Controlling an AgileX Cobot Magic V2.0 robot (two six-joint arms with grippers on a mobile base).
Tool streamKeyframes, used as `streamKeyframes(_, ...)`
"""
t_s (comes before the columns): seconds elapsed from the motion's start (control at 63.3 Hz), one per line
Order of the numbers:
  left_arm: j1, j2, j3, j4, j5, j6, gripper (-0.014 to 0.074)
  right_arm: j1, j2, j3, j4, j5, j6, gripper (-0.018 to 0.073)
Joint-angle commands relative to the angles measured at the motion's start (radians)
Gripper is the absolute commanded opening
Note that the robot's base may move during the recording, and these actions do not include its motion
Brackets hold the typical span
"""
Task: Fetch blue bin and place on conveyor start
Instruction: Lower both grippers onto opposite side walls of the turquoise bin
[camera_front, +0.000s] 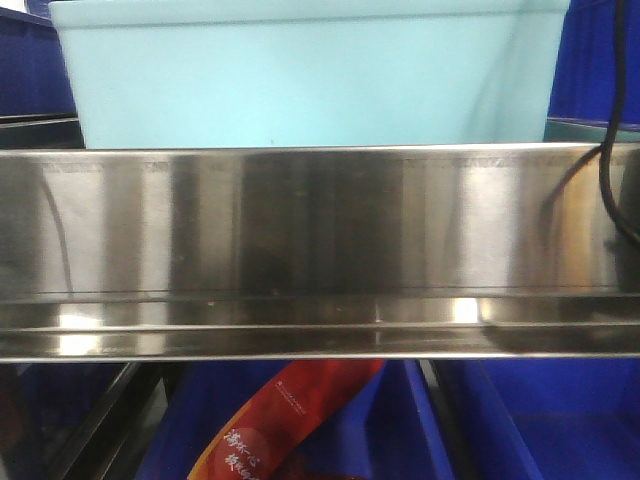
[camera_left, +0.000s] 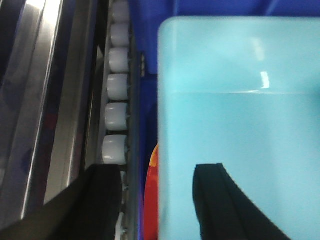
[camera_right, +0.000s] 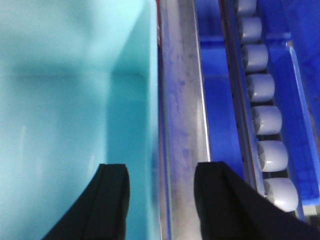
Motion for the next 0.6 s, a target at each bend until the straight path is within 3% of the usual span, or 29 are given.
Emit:
streamKeyframes(0.0,0.021,0.01,-0.009,-0.025,0.004,-0.01,0.0264,-0.007,0.015,-0.011,-0.001,0.007,-0.004,0.0216)
streamKeyframes(0.174,0.039,0.046,-0.009,-0.09,0.049,0.022,0.0264,-0.007,0.032,-0.011,0.003,0.013,-0.004,0.0216)
streamKeyframes(0.584,-0.011,0.049,-0.009,-0.084,0.04,0.026,0.0264,-0.007,0.031,-0.011,0.003,0.019,-0.004,0.0216)
